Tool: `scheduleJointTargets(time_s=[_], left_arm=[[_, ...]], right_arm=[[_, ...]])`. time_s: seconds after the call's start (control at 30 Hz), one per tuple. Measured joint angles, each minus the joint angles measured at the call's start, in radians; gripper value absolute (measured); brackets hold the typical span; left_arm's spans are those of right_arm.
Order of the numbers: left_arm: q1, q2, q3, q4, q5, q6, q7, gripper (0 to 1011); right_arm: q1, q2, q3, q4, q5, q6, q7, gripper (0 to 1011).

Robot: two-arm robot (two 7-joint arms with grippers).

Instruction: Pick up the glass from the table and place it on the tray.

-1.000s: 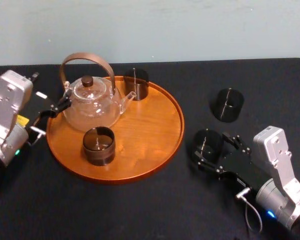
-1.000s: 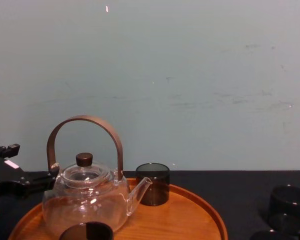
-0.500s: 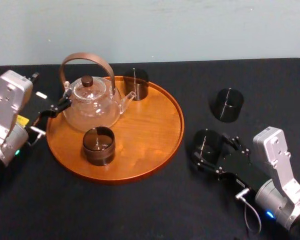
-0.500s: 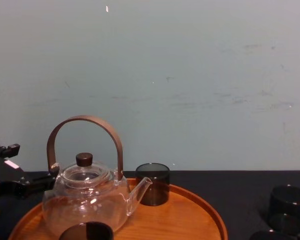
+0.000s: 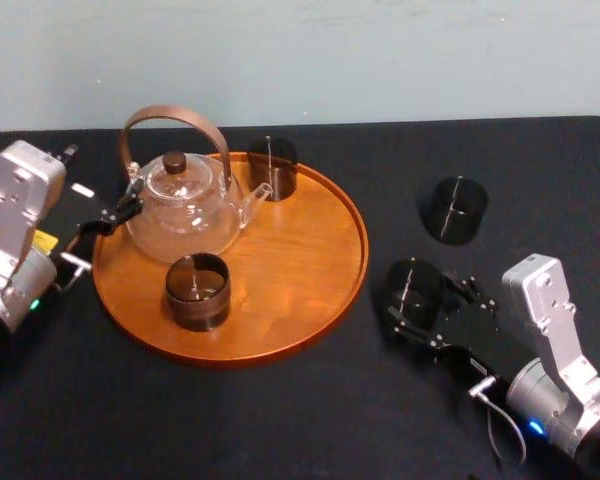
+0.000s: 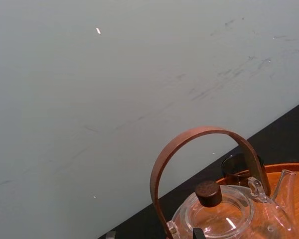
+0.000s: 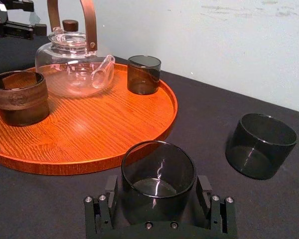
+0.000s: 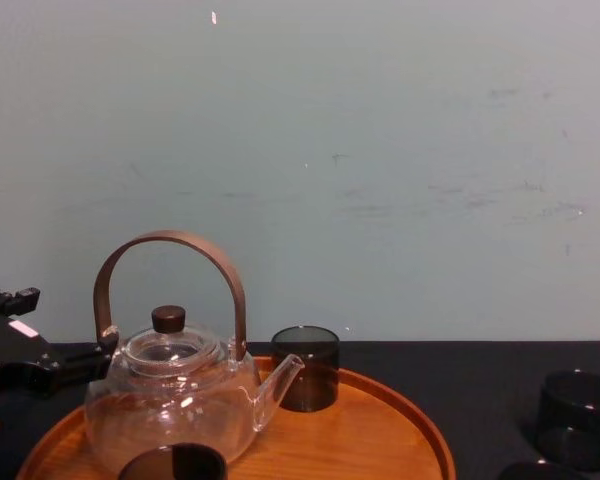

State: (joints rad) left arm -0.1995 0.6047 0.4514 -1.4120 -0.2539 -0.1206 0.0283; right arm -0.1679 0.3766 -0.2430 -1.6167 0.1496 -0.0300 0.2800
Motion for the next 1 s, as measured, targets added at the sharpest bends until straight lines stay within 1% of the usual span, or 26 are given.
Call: scheduleJointTargets(time_s=[0.3, 0.57, 0.7, 0.93, 1.0], left_arm=[[0.000, 0.000, 0.000, 0.000, 0.000, 0.000, 0.000, 1001], [0.000, 0.000, 0.000, 0.000, 0.000, 0.000, 0.000, 1001], [0.000, 0.000, 0.000, 0.000, 0.000, 0.000, 0.000, 1001], [0.000, 0.000, 0.000, 0.000, 0.000, 0.000, 0.000, 1001], [0.000, 0.000, 0.000, 0.000, 0.000, 0.000, 0.000, 1001]], right_arm=[[0.038, -0.018, 0.000, 0.044, -0.009, 0.001, 0.019, 1002], [0.091, -0.032, -0.019, 0.103, -0.012, -0.006, 0.048, 1002], [0.117, -0.039, -0.031, 0.137, 0.002, -0.015, 0.072, 1002], [0.116, -0.039, -0.031, 0.136, 0.003, -0.016, 0.072, 997], [0.115, -0.038, -0.031, 0.134, 0.003, -0.015, 0.071, 953]])
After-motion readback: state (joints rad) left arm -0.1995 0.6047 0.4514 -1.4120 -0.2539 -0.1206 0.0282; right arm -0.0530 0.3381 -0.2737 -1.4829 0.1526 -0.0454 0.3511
